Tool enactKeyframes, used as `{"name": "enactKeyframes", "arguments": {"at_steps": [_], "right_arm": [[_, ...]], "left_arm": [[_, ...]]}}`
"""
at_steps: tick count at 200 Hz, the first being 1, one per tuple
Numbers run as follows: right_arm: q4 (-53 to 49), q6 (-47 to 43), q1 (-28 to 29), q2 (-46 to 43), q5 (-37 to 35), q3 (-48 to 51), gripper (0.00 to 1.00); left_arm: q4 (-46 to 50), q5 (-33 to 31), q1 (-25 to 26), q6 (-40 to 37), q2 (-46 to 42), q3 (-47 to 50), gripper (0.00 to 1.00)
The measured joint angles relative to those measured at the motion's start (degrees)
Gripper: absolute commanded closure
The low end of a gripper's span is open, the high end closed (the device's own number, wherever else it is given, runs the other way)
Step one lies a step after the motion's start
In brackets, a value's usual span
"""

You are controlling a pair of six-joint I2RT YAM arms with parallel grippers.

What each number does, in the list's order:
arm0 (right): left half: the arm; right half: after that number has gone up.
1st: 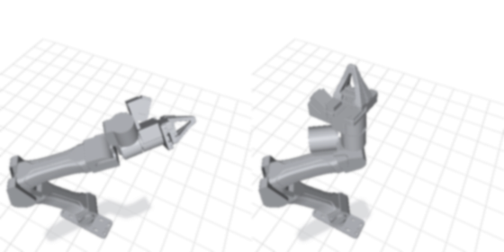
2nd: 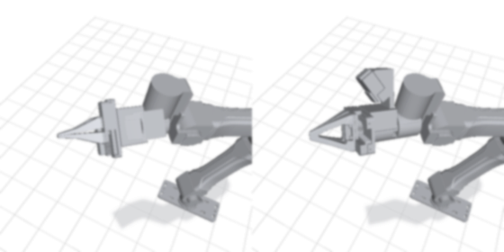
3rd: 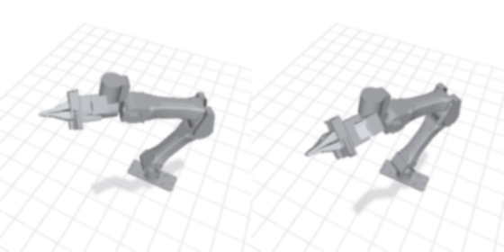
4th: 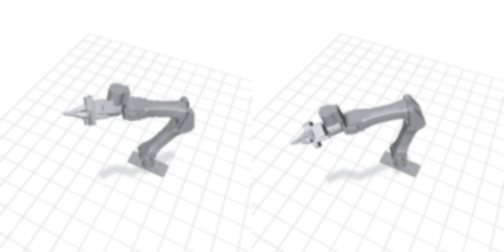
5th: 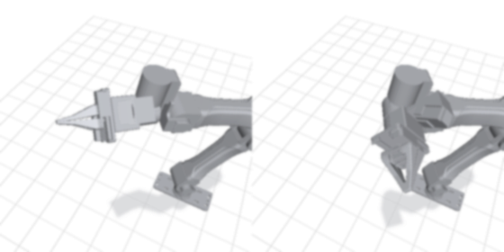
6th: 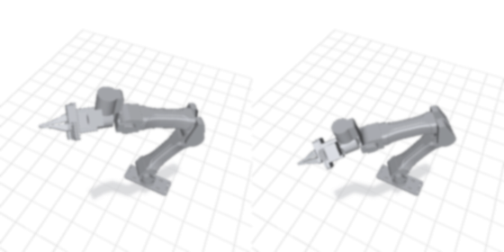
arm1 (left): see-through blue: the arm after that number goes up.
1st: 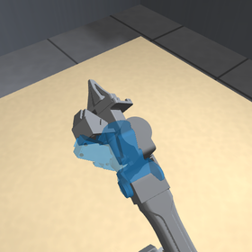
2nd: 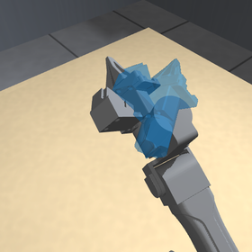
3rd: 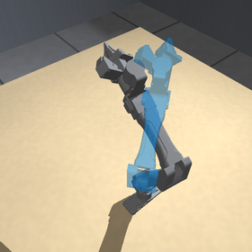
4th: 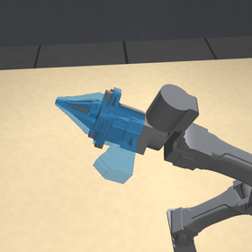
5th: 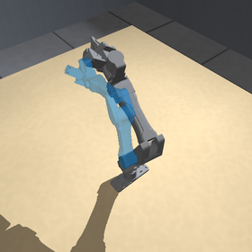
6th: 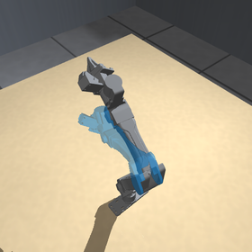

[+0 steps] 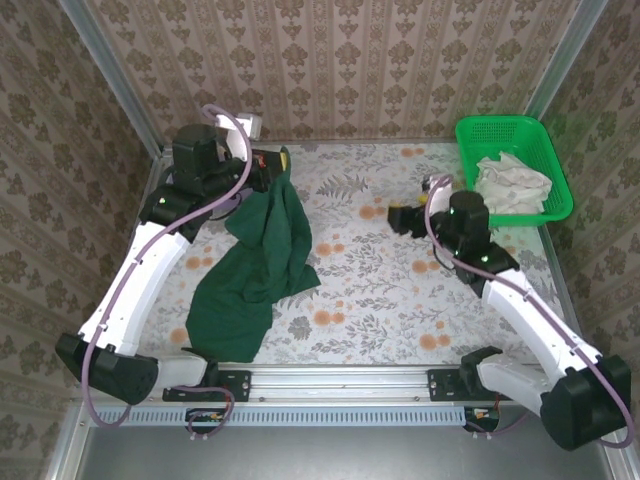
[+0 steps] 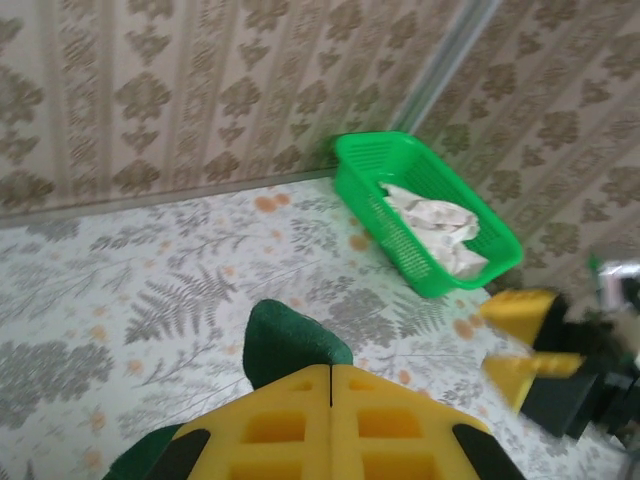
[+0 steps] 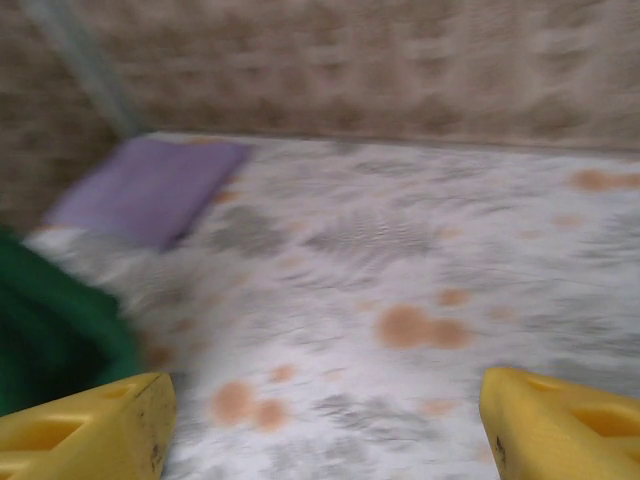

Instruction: Fold and stack the t-shirts

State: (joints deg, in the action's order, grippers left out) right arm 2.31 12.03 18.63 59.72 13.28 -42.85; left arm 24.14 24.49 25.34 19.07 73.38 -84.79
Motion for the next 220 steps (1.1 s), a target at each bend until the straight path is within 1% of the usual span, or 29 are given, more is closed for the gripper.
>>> {"name": "enactKeyframes", "arguments": {"at_steps": [17,28,40,72,101,137,146,147,148,152,156,163,169,194,199,220], "right_arm": [[3.04,1.92,5.57,2.80,5.33,2.54,0.18],[4.39,2.80,8.76,6.75,7.61,2.95,0.19],[5.68,3.65,10.82,11.74,9.57,2.64,0.20],[7.37,6.21,15.26,25.68,10.75,-2.29,0.23],[11.98,9.29,19.45,34.64,11.19,-7.08,0.27],[15.76,12.02,22.43,41.88,10.38,-11.21,0.47],[16.39,12.26,22.67,42.91,9.42,-11.82,0.55],[16.46,12.39,22.69,42.97,9.42,-11.85,0.58],[16.61,12.68,22.67,43.10,9.27,-11.91,0.58],[16.94,12.50,22.62,43.47,8.74,-12.09,0.63],[17.11,13.29,22.51,43.74,8.28,-12.20,0.66],[17.49,13.84,22.12,44.09,7.69,-12.24,0.73],[17.75,14.19,21.66,44.17,7.43,-12.24,0.78],[18.45,14.10,19.74,43.39,5.95,-12.13,0.91],[18.25,13.84,19.37,42.69,5.70,-12.02,0.95],[16.00,13.53,17.38,37.11,5.01,-11.06,1.00]], "left_arm": [[0.31,-0.04,1.79,-0.72,0.00,-1.92,1.00],[0.52,-0.13,2.62,-0.92,0.00,-2.64,1.00],[0.61,-0.39,3.43,-1.07,0.00,-3.10,1.00],[2.19,-1.84,5.77,-2.01,0.00,-4.22,1.00],[3.58,-3.26,7.04,-2.78,0.00,-4.57,1.00],[4.02,-4.59,7.10,-3.74,-0.04,-4.66,1.00],[4.22,-4.87,7.10,-3.93,-0.07,-4.85,1.00],[4.26,-4.85,7.10,-3.93,-0.07,-4.87,1.00],[4.33,-4.85,7.10,-3.96,-0.07,-4.90,1.00],[4.44,-4.98,7.10,-4.04,-0.07,-5.01,1.00],[4.66,-5.03,7.10,-4.15,-0.07,-5.18,1.00],[5.01,-5.07,7.10,-4.31,-0.09,-5.46,1.00],[5.22,-5.16,7.10,-4.42,-0.15,-5.73,1.00],[6.25,-5.75,7.08,-5.14,-0.61,-6.71,1.00],[6.38,-5.99,7.02,-5.33,-0.66,-6.91,1.00],[6.78,-7.15,6.47,-6.14,-0.76,-8.31,1.00]]}}
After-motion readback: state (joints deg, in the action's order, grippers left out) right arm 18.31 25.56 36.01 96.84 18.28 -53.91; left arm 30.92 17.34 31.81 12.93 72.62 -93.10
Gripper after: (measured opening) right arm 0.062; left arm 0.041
